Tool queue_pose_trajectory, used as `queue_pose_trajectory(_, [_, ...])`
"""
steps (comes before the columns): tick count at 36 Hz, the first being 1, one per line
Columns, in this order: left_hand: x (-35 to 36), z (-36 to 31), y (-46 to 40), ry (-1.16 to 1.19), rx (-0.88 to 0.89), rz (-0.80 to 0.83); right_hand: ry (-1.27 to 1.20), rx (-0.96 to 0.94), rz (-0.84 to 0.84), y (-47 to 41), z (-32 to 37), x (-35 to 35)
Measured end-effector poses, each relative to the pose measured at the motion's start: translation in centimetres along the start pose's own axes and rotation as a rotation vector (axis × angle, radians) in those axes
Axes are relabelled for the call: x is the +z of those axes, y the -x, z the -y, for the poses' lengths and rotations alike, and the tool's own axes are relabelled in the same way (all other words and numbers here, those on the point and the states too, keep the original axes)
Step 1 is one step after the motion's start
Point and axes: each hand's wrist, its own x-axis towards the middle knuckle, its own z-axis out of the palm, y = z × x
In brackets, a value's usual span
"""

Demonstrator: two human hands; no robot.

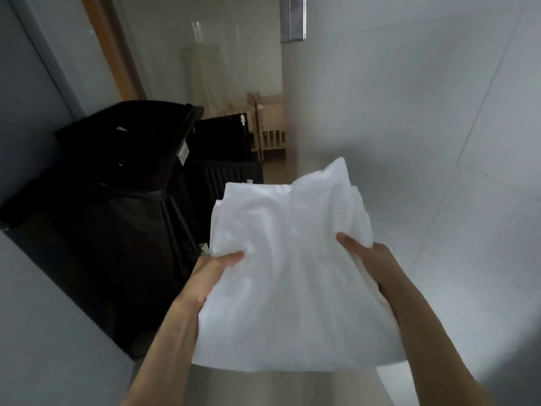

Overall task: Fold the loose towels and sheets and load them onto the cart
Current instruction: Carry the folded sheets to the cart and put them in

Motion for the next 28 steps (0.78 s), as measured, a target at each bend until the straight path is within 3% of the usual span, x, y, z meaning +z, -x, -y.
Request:
queue_pose_trajectory(11, [2.9, -6.9, -19.4, 0.048, -0.004, -0.042, 0.032, 0.017, 0.049, -20.5, 7.0, 2.4])
queue_pose_trajectory(28, [5.9, -19.4, -55.9, -0.015, 0.020, -0.074, 0.059, 0.026, -0.080, -51.5, 17.8, 8.7])
